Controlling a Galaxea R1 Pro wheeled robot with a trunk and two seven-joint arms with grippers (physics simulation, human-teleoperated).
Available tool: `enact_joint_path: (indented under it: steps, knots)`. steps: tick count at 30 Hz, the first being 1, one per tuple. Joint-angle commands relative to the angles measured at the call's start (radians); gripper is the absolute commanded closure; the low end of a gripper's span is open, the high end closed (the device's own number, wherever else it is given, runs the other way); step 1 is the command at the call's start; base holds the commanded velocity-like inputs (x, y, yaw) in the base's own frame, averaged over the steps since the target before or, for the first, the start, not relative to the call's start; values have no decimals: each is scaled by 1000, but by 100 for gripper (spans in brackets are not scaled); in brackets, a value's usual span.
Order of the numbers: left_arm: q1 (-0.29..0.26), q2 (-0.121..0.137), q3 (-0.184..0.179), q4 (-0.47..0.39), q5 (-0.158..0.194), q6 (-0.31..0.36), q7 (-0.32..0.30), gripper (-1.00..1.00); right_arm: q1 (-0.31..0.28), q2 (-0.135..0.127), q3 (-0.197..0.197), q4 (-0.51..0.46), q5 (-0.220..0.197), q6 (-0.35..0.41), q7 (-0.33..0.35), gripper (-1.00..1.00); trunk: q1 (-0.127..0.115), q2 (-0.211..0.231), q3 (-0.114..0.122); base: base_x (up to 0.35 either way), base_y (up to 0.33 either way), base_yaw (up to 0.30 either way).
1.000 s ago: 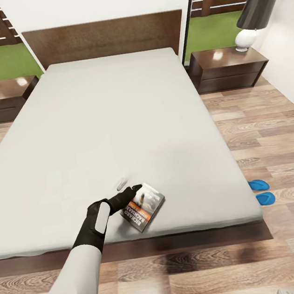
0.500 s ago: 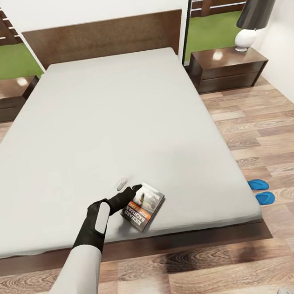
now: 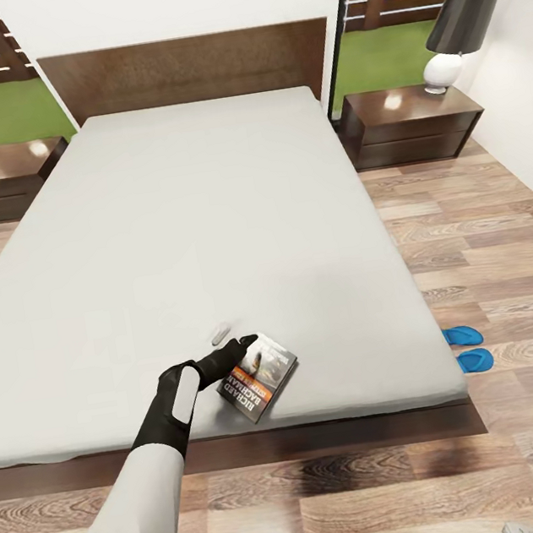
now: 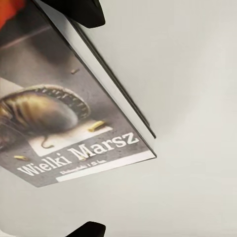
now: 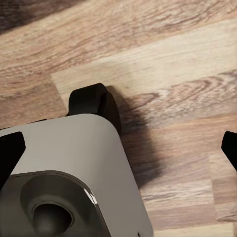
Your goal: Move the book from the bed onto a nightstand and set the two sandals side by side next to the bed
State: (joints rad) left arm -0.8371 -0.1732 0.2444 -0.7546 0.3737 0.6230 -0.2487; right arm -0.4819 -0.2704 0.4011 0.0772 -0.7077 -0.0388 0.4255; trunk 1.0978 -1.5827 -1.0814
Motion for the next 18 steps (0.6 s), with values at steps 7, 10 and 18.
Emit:
enact_joint_path:
  steps: [7,10,18]
  knots:
    - [0,-1,6,0,-1,10,-1,-100,-1,0,8,4,-9,-4,7,-100,0,0,-1,-106,0,0]
    - [0,-1,6,0,-1,10,-1,-100,-1,0,8,4,-9,-4,7,-100,0,0,-1,-91,0,0]
    - [0,-1,6,0,-1,11,-1,-100,-1,0,8,4,-9,-4,7,-100,0,0,-1,-10,0,0]
